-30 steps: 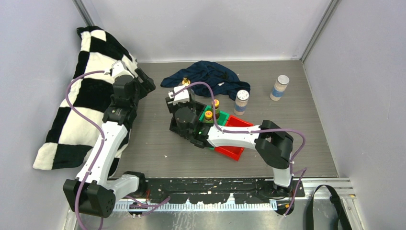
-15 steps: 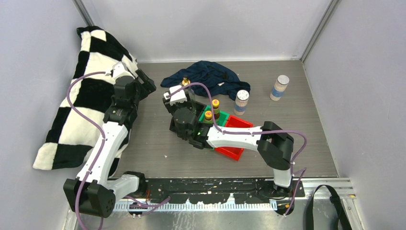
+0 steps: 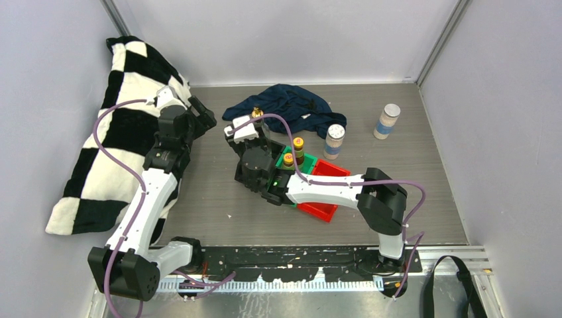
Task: Organize the condiment bottles
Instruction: Place the bottle in the storage box, then pick up the bottle from the center of the board.
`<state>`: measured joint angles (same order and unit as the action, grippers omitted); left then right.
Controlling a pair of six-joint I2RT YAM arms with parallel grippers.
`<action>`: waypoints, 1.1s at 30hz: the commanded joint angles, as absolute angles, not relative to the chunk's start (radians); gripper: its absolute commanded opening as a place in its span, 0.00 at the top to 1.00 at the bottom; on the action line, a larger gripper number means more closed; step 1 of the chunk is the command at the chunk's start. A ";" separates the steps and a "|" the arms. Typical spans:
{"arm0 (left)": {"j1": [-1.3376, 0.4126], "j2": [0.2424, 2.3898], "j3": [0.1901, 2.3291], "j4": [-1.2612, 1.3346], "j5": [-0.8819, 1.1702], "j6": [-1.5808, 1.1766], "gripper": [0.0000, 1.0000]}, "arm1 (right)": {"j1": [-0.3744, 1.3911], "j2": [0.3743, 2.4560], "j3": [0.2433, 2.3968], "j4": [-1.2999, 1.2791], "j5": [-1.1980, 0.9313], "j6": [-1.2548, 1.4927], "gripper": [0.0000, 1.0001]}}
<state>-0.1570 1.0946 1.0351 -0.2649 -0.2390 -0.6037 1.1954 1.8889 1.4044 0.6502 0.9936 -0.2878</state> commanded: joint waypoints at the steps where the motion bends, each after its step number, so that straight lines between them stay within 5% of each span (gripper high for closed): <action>1: -0.152 1.071 1.032 -0.208 -0.230 -0.617 0.21 | 1.189 1.779 1.455 0.708 1.015 -0.356 0.46; 16: -0.152 1.077 1.029 -0.198 -0.229 -0.620 0.22 | 1.213 1.355 1.434 0.209 1.012 -0.270 0.44; 23: -0.152 1.062 1.023 -0.201 -0.241 -0.614 0.23 | 1.199 1.191 1.313 0.193 1.178 -0.277 0.43; 33: -0.153 1.051 1.015 -0.197 -0.228 -0.623 0.23 | 0.751 1.066 1.229 -0.398 1.218 0.313 0.31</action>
<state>-0.1570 1.0817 1.0241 -0.2508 -0.2348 -0.6189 0.9081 1.0996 1.2255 -0.1196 1.2057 0.0128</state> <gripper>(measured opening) 0.774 0.641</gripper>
